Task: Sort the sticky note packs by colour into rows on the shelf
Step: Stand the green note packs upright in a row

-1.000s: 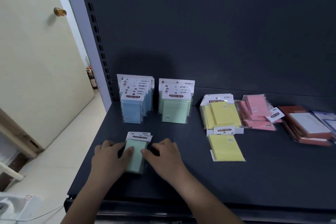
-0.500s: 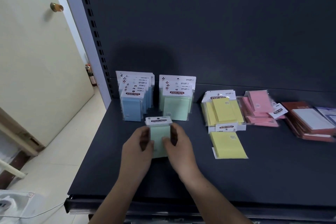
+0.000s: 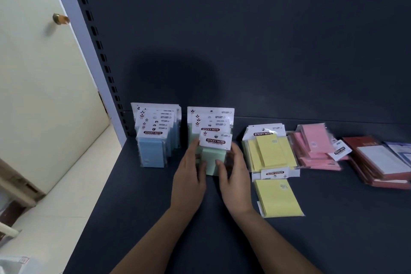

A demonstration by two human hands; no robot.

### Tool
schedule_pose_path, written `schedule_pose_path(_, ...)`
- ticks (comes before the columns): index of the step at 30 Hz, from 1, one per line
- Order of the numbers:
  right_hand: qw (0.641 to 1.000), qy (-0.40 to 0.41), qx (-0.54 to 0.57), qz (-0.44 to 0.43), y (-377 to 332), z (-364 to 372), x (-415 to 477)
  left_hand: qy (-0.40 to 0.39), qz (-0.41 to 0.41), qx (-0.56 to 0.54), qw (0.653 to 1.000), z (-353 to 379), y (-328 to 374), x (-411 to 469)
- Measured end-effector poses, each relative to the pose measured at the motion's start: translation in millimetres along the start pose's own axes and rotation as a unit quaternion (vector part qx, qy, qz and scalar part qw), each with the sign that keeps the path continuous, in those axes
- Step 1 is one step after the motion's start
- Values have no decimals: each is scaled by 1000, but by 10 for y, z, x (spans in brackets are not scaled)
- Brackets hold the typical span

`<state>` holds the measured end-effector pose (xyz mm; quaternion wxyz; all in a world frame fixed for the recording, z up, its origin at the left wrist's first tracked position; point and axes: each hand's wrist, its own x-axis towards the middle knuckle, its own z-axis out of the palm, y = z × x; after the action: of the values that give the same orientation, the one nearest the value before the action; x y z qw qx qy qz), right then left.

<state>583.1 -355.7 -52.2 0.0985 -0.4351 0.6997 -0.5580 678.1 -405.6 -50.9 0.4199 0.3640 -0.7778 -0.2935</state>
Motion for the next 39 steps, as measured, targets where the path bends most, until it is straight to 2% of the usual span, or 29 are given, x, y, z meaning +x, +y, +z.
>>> schedule_pose_path(6,995,33,-70,-65,52,105,152,28,25,54,998,70,-71,80)
schedule_pose_path(12,994,33,-72,-72,126,132,170,23,52,82,995,101,-102,113)
schedule_pose_path(17,993,56,-81,-65,156,144,168,45,-4,99,994,101,-110,109)
schedule_pose_path(21,991,63,-93,-69,156,139,174,31,-46,100,993,87,-107,102)
schedule_pose_path(29,998,59,27,-7,153,75,173,6,-79,133,988,92,-33,80)
schedule_pose_path(34,993,55,101,16,200,87,175,45,-127,140,981,103,-26,89)
schedule_pose_path(39,992,23,122,34,207,89,168,21,-109,160,981,124,-65,84)
